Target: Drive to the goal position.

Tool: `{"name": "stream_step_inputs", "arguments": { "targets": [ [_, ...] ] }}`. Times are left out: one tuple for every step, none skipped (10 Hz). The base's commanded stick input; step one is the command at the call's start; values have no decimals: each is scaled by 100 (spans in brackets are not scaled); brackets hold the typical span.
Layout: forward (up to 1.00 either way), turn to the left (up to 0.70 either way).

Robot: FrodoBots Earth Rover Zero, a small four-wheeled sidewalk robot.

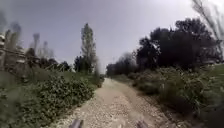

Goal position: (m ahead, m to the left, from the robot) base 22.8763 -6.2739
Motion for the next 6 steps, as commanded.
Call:
{"name": "stream_step_inputs", "arguments": {
  "targets": [
    [85, 0],
    [85, 0],
    [85, 0],
    [85, 0],
    [85, 0],
    [85, 0]
  ]
}}
